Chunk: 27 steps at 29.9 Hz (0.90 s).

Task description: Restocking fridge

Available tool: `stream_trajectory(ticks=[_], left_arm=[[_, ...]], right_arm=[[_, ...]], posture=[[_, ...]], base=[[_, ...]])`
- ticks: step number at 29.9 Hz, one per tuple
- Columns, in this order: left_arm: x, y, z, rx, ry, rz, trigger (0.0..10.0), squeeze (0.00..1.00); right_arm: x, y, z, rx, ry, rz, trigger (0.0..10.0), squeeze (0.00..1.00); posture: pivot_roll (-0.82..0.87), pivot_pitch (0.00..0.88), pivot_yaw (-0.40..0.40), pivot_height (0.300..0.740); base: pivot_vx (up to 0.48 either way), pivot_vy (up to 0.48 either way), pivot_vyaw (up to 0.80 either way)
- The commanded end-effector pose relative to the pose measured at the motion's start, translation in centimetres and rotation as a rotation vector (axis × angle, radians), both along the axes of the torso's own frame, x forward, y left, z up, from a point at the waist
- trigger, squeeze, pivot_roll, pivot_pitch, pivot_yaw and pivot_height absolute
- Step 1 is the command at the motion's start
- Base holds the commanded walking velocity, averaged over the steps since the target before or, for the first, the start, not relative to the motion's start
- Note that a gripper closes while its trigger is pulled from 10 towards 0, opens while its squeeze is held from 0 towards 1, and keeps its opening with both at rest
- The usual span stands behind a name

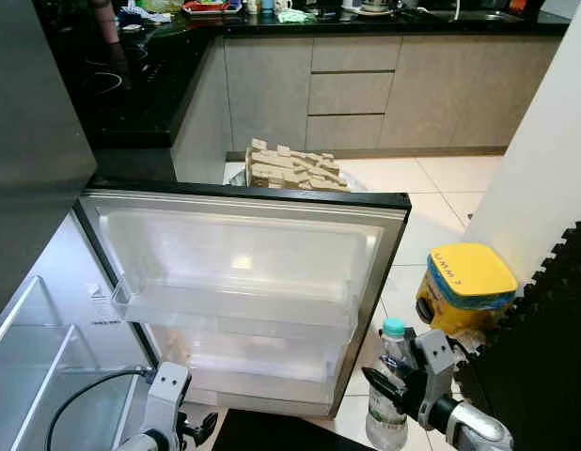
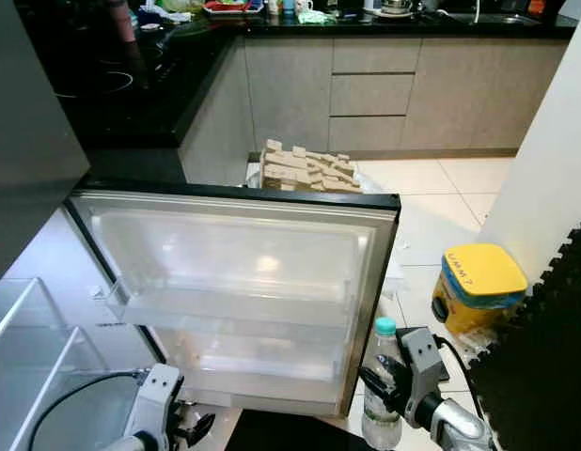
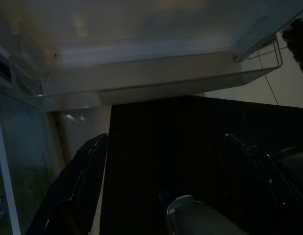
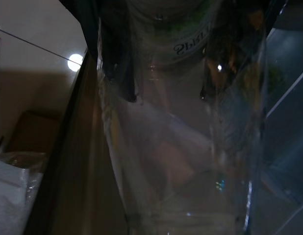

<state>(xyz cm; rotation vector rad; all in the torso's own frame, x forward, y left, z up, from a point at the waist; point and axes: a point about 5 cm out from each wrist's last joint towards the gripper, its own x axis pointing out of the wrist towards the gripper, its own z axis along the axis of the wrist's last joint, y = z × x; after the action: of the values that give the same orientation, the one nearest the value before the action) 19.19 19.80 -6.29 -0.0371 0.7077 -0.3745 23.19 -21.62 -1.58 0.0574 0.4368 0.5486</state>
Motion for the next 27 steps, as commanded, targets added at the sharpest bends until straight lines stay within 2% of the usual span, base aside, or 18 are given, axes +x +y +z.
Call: stream_trajectory(ticks=[1, 10, 13, 20, 27], left_arm=[[-0.6, 0.0, -0.3, 0.003, 0.019, -0.006, 10.0, 0.0], [-0.7, -0.1, -0.4, -0.004, 0.017, -0.017, 10.0, 0.0], [-0.6, -0.2, -0.3, -0.007, 0.011, -0.024, 10.0, 0.0], [0.1, -0.4, 0.1, -0.015, -0.02, -0.036, 10.0, 0.0], [1.3, -0.6, 0.9, -0.03, -0.076, -0.045, 10.0, 0.0]], right_arm=[[0.0, 0.4, 0.0, -0.004, -0.005, 0.022, 10.0, 0.0], [0.1, 0.5, 0.0, -0.047, -0.012, 0.043, 10.0, 0.0], [0.1, 0.3, 0.1, -0.033, -0.018, 0.033, 10.0, 0.0], [0.4, -0.1, 0.5, -0.051, -0.037, 0.031, 10.0, 0.0], [0.9, 0.2, 1.0, -0.045, -0.066, 0.046, 10.0, 0.0]], posture=[[0.08, 0.0, 0.004, 0.725], [0.08, 0.0, 0.001, 0.681], [0.08, 0.0, 0.002, 0.676], [0.08, 0.0, 0.002, 0.676], [0.08, 0.0, 0.004, 0.646]], base=[[0.0, 0.0, 0.0], [0.0, 0.0, 0.0], [0.0, 0.0, 0.0], [0.0, 0.0, 0.0], [0.0, 0.0, 0.0]])
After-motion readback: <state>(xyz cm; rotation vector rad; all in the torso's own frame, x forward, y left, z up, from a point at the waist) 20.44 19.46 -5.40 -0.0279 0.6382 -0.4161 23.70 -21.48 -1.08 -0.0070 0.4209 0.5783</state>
